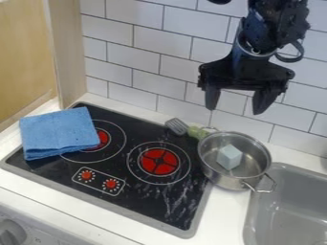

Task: Move the towel to right side of the burner

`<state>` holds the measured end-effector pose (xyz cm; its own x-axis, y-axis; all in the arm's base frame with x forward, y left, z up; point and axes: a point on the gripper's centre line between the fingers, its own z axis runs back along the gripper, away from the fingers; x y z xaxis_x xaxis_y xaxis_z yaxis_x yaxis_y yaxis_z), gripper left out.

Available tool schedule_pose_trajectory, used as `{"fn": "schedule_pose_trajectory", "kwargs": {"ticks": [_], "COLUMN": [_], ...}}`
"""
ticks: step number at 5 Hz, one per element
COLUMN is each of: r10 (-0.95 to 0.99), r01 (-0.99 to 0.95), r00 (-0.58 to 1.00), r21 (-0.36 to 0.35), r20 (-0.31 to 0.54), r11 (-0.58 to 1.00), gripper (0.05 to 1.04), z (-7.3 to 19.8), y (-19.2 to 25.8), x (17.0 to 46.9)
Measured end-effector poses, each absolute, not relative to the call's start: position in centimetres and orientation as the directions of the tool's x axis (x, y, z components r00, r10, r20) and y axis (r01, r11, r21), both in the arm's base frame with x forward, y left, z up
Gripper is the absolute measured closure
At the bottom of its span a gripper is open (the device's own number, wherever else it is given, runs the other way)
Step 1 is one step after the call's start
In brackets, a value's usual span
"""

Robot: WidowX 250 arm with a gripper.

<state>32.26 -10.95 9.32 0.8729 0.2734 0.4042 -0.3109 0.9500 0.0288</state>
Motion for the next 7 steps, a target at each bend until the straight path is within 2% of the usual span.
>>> {"fn": "schedule_pose_trajectory", "kwargs": {"ticks": [2,5,6,7], "r10": [0.293,0.489,0.535,0.616], "r01": [-0.341,-0.539,-0.583,-0.657], "r00": [0.89,0.779,0.76,0.713], "r21": [0.083,0.02,0.023,0.012], "r20": [0.349,0.392,0.37,0.334], "r11": [0.936,0.842,0.812,0.754], "gripper": [0.085,0.085,0.085,0.085], "z": [7.1,8.9,8.5,6.5], "y": [-9.2,-1.2,1.0,4.3], "x": [31.0,32.0,31.6,29.9]}}
